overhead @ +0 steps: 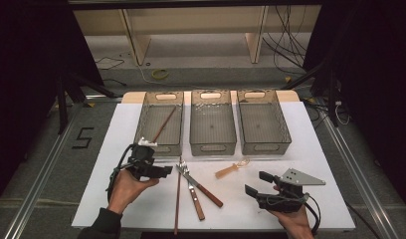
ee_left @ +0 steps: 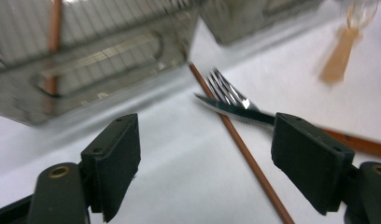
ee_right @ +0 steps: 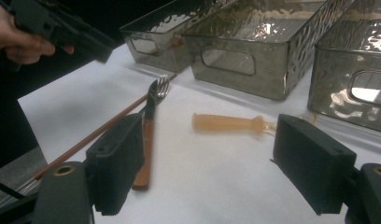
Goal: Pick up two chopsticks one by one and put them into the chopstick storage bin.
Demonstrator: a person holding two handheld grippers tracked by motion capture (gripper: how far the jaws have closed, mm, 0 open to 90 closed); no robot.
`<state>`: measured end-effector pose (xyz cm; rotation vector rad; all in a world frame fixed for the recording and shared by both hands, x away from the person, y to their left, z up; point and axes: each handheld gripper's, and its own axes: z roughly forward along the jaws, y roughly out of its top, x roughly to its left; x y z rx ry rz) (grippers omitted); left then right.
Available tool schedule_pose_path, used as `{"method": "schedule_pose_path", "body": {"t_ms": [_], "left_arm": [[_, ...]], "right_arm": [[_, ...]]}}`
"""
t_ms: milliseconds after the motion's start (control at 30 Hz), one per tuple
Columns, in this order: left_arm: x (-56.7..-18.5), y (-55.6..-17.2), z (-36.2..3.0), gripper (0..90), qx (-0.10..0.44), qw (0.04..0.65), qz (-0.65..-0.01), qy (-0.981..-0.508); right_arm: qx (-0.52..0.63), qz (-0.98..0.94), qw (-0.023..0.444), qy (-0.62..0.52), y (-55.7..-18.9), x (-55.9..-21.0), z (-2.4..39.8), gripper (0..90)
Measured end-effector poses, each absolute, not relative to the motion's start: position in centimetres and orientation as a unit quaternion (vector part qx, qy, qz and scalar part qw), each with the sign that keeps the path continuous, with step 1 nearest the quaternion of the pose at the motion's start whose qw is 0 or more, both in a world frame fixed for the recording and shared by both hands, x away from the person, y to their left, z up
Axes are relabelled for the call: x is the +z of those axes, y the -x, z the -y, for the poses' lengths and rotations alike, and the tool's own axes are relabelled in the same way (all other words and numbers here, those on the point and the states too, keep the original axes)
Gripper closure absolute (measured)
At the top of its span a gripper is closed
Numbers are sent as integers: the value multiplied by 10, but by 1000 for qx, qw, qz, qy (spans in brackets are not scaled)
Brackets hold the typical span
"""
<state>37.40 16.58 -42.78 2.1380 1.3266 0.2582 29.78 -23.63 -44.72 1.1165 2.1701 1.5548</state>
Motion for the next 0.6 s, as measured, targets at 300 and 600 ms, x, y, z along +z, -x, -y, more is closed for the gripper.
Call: {"method": "schedule_pose_path", "body": {"t_ms": [300, 600], "left_arm": [[-448, -363, -148, 239, 78, 271, -488, -826], [-459, -353, -136, 288, 61, 240, -475, -844]], "right_arm": [[534, -744, 126, -381, -298, -447, 237, 256], [534, -744, 126, -381, -297, -446, 236, 256]]}}
